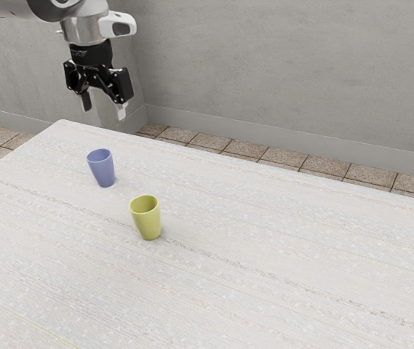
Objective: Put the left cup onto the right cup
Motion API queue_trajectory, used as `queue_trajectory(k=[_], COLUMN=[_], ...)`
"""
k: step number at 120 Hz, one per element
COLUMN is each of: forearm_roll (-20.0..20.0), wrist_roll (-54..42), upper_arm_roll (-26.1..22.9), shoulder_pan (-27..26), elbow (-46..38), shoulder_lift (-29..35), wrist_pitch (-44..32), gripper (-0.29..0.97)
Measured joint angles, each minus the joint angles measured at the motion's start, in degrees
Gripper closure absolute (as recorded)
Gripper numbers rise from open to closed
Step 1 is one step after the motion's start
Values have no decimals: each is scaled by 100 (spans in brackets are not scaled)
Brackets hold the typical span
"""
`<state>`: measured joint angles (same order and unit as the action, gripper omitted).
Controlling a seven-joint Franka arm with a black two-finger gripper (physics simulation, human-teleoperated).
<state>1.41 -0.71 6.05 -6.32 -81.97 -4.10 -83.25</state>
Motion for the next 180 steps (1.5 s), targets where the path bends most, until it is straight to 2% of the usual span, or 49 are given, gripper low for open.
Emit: queue_trajectory(k=[57, 108, 180], forearm_roll=[33, 27, -21], wrist_roll=[-118, -408, -676], upper_arm_roll=[93, 585, 748], shoulder_pan=[-32, 23, 172], elbow=[-42, -85, -215], shoulder_lift=[-29, -564, -1273], wrist_pitch=[-91, -482, -1167], gripper=[0, 0, 0])
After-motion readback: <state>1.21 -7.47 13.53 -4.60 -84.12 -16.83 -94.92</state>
